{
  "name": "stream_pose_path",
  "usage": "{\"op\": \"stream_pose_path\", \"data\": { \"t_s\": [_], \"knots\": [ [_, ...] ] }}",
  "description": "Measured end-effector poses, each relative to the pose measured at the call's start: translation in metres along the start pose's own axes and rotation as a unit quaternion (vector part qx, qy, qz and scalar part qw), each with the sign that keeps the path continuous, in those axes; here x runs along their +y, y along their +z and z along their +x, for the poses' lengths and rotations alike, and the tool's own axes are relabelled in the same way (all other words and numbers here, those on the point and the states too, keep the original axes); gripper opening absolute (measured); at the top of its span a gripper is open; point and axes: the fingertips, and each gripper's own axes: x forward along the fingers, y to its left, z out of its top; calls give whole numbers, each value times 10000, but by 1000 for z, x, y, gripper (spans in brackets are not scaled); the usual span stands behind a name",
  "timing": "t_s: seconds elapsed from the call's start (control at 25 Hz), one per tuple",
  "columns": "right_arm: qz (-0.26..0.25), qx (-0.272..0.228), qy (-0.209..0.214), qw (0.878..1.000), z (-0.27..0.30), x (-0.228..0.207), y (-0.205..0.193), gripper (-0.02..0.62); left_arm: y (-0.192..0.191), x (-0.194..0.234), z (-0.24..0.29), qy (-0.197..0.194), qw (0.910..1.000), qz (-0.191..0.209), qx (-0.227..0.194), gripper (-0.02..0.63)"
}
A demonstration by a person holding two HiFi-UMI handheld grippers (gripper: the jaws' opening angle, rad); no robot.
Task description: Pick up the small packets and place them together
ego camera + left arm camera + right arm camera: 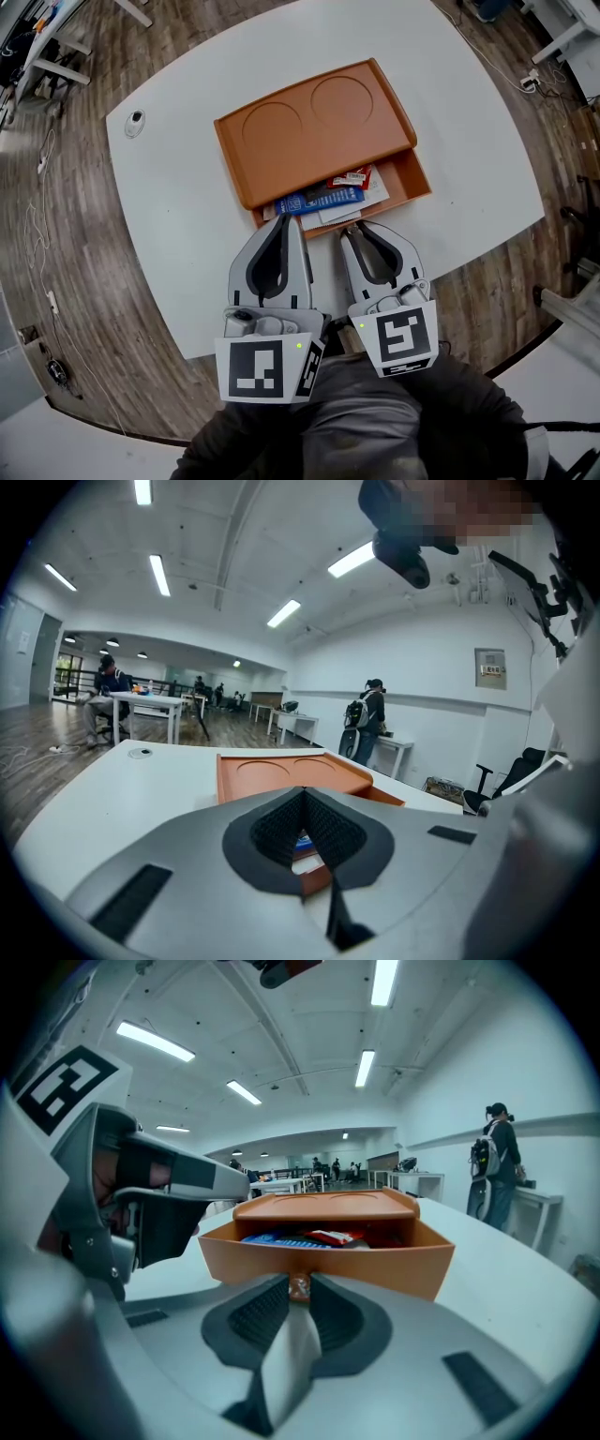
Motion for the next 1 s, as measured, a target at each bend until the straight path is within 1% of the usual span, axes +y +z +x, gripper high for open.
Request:
{"op": "stream_pose_path", "data": {
  "t_s": [0.2,0.28,0.56,0.68,0.84,1.0],
  "knots": [
    [-4,-105,17,9999,-34,7,-28,75,-24,-30,-27,-54,10000,75,-33,0],
    [56,-94,5,9999,-41,7,-33,75,-25,-35,-32,-80,9999,96,-39,0],
    [78,-71,-54,9999,-43,7,-27,75,-19,-35,-30,-149,9998,108,69,0],
    [85,-94,-35,9999,-45,6,-25,75,-21,-33,-29,-96,9998,71,132,0],
    [67,-113,-2,9999,-46,6,-24,75,-19,-34,-31,-53,9999,106,96,0],
    [-24,14,30,10000,-44,7,-28,77,-19,-32,-32,-8,9999,85,89,0]
  ]
}}
